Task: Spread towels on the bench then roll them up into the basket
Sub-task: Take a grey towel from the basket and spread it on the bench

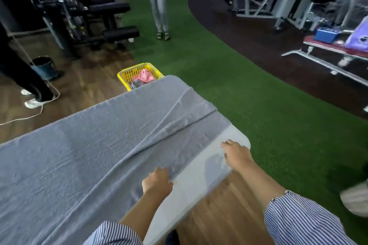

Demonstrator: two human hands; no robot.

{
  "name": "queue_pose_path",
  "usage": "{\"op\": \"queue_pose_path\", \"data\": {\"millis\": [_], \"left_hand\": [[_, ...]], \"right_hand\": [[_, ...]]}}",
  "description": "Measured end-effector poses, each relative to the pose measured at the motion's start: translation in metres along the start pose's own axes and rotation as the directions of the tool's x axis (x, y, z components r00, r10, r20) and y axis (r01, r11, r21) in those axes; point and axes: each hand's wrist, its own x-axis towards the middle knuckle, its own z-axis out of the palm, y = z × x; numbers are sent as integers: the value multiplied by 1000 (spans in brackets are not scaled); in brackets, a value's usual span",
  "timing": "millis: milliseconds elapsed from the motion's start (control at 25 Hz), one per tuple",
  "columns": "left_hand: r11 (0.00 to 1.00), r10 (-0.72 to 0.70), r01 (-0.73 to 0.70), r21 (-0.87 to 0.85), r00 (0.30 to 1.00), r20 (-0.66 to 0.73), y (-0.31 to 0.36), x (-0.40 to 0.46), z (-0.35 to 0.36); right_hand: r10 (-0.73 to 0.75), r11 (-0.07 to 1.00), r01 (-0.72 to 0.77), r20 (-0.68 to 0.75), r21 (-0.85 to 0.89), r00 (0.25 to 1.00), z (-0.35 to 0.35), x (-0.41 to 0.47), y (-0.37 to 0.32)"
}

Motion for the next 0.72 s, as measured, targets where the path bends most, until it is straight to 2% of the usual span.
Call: {"op": "queue_pose_path", "data": {"millis": [80,320,440,600,720], "left_hand": [[999,-11,11,48,1000,7,-1,5,6],[991,-117,125,48,982,-149,10,8,13],[985,-169,170,-20,951,-260,22,-1,26],[966,-259,256,-45,941,-218,40,-12,42],[967,-253,245,-65,950,-182,48,-21,51]], "right_hand": [[1,1000,-2,38,7,999,-4,20,3],[-118,990,129,154,-62,981,3,93,25],[-204,973,219,162,-77,965,14,108,40],[-346,932,351,62,-91,936,18,116,60],[-418,890,425,78,-164,905,14,106,77]]}}
